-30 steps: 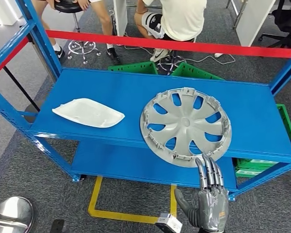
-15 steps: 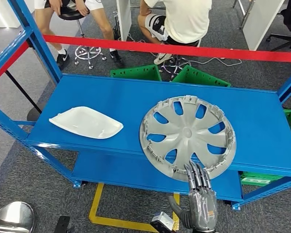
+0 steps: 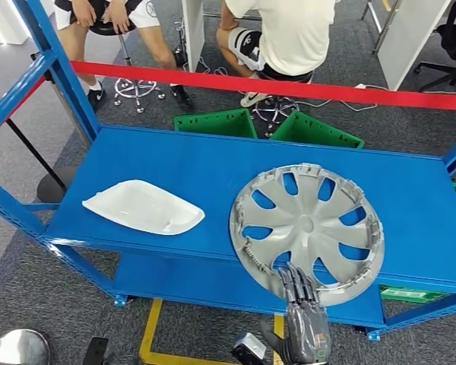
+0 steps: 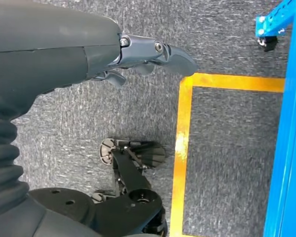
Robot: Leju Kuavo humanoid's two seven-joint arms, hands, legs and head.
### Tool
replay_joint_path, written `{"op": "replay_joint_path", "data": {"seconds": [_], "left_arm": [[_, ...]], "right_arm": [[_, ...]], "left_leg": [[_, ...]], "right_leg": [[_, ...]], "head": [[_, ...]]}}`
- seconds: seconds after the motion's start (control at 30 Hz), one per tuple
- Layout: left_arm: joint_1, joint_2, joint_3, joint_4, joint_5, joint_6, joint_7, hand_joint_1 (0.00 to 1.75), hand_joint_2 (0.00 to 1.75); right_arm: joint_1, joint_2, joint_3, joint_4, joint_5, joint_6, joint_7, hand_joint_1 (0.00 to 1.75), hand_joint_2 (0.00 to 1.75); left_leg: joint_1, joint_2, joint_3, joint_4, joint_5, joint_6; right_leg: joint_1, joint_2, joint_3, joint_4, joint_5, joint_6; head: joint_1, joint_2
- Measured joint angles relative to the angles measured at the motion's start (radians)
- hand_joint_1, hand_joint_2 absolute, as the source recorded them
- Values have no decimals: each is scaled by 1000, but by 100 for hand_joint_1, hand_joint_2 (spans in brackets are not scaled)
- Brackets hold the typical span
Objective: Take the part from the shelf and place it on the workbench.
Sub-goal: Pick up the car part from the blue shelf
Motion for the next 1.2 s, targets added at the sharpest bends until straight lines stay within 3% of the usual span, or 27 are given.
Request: {"op": "replay_joint_path", "data": {"seconds": [0.03, 0.1, 0.13, 0.23, 0.3, 0.5, 0.9, 1.03, 1.2], "left_arm": [[0, 0, 0, 0, -2, -2, 0, 0, 0], [0, 0, -2, 1, -5, -5, 2, 0, 0], [-1, 1, -4, 1, -6, -6, 4, 0, 0], [-3, 2, -11, 1, -8, -8, 6, 0, 0], [-3, 2, -15, 1, -9, -8, 7, 0, 0], [-3, 2, -17, 2, -9, -10, 8, 0, 0], [-2, 2, -17, 3, -9, -9, 8, 0, 0], [-2, 2, -17, 3, -13, -7, 9, 0, 0], [-2, 2, -17, 3, -16, -4, 9, 0, 0]], "right_arm": [[-1, -6, 9, 7, 0, -1, 9, 0, 175], [-7, -15, 27, 19, 8, -4, 31, 0, 175], [-11, -19, 35, 24, 17, -6, 44, 0, 175], [-23, -27, 55, 41, 62, -7, 97, 0, 175], [-29, -31, 67, 51, 80, -7, 120, 0, 175], [-32, -38, 84, 71, 106, -9, 154, 0, 175], [-46, -60, 116, 70, 307, -9, 418, 0, 175], [-117, -110, 203, 47, 313, -8, 578, 0, 175], [-197, -168, 275, -2, 313, -8, 589, 0, 175]], "left_leg": [[-1, -1, 0, 0, -1, 3], [-4, -1, 1, 0, -4, 10], [-4, -1, 2, 1, -5, 12], [-5, -1, 3, 1, -8, 16], [-6, -1, 5, 1, -8, 17], [-5, -1, 14, -4, -8, 16], [-4, -1, 19, -6, -8, 16], [-4, -1, 20, -6, -8, 16], [-4, -2, 20, -6, -7, 15]], "right_leg": [[0, 0, 2, -3, 3, -4], [0, 0, 5, -9, 6, 2], [-1, 0, 7, -13, 6, 11], [-5, 0, 13, -23, 4, 53], [-6, 0, 16, -25, 3, 66], [-4, 0, 21, -25, 1, 64], [-3, 0, 26, -23, -1, 61], [-3, 0, 26, -23, -1, 62], [-3, -2, 26, -23, -1, 62]], "head": [[1, 0], [2, 0], [2, 0], [1, 0], [1, 0], [1, 0], [1, 0], [1, 0], [1, 0]]}}
